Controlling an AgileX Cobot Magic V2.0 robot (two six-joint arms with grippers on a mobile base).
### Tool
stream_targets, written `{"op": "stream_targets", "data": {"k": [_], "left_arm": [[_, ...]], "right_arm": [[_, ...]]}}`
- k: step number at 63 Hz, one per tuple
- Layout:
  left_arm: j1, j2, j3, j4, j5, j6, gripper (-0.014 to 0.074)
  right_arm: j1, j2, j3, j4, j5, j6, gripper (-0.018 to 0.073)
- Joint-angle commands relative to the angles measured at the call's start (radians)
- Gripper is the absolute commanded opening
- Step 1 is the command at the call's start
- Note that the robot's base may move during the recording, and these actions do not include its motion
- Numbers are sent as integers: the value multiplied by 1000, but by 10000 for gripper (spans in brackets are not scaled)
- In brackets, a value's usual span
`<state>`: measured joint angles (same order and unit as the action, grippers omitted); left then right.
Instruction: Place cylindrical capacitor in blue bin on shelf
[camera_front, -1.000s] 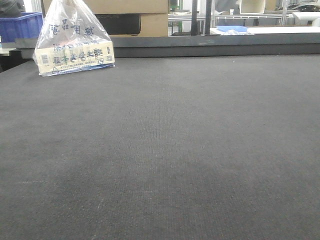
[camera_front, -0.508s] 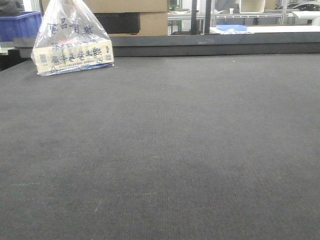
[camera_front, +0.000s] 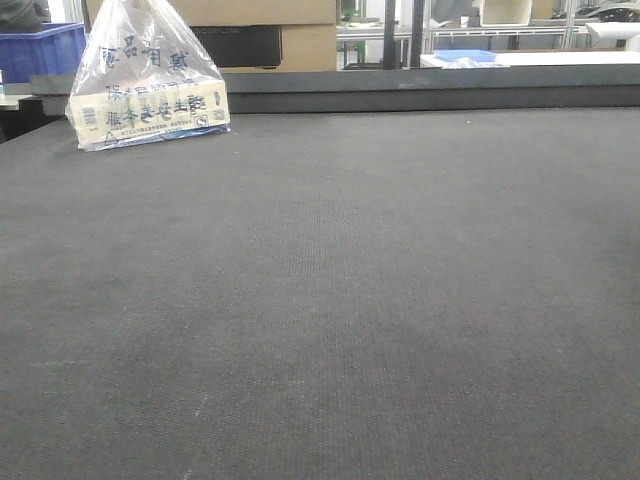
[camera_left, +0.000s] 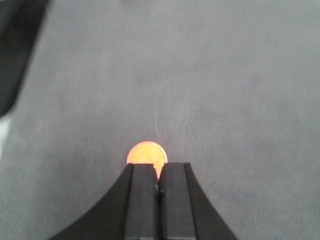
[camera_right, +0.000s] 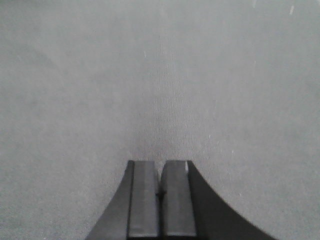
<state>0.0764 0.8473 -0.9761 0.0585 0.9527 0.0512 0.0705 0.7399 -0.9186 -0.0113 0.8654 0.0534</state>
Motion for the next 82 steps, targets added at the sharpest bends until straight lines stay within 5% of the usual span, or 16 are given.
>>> {"op": "stream_targets", "data": {"k": [1,22,56,62,71,82], "left_arm": [[1,118,-89,-1,49,-1,-111],[1,361,-210,-1,47,-1,-111],[1,447,-210,-5,24,-3,-111],[1,447,-210,-7,17,-10,-111],[1,447,-210,-9,17,-10,-111],[1,447,-210,-13,17,-10,-111]], "right_arm": [[0,96,-74,-2,45,-3,-162],[0,335,-127,0,155,-3,-162],[0,670,-127,0,209,-3,-155],[0,686,-127,0,201,-3,-36],[0,700,-123,17,196,-3,307],[0,745,-44,19,116,-3,360]]}}
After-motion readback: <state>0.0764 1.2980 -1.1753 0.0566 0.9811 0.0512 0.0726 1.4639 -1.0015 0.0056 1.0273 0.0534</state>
